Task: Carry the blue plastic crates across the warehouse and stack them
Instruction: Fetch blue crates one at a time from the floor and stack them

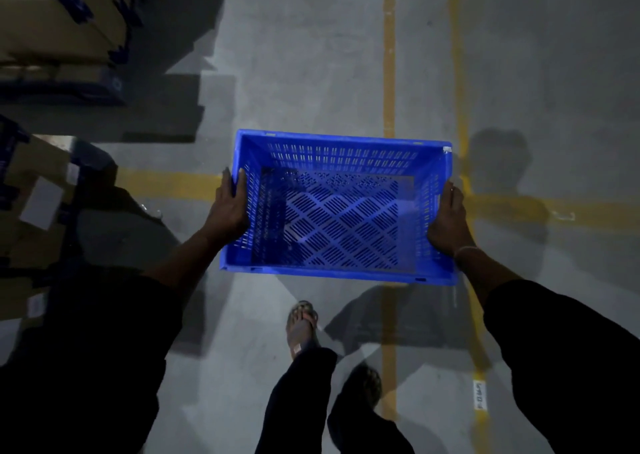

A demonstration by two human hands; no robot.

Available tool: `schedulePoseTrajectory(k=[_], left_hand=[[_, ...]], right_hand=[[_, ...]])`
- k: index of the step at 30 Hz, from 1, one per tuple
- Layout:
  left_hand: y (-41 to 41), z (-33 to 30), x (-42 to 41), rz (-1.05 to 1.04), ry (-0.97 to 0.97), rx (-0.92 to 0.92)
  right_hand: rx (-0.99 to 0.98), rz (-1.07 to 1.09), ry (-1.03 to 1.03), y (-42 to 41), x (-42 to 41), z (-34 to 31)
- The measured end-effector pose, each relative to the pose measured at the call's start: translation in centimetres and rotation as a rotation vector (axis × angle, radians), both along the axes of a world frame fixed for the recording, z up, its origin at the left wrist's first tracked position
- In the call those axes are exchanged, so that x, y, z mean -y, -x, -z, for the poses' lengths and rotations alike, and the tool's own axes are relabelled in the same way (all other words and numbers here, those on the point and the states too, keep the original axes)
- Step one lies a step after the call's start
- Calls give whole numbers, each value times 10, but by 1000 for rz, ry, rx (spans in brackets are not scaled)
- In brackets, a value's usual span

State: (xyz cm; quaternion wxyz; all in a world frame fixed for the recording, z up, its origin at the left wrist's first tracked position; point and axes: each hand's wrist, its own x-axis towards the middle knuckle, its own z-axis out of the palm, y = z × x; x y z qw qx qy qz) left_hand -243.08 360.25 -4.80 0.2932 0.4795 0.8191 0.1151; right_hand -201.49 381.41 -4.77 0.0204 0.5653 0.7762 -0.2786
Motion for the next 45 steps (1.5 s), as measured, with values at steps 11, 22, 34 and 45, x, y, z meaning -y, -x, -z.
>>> schedulePoseTrajectory(k=[11,22,34,45], left_hand=[[0,33,1,378,-69,-492],[4,32,-9,428,-20,-498],[-19,-34,12,385,202,-113],[-67,-194,86,80,-136,232]], right_hand=[[49,-194,-289,-4,12,17],[25,-186,-305,-3,6,23],[269,-234,135,3,4,-49],[-34,-205,204,58,64,-218]])
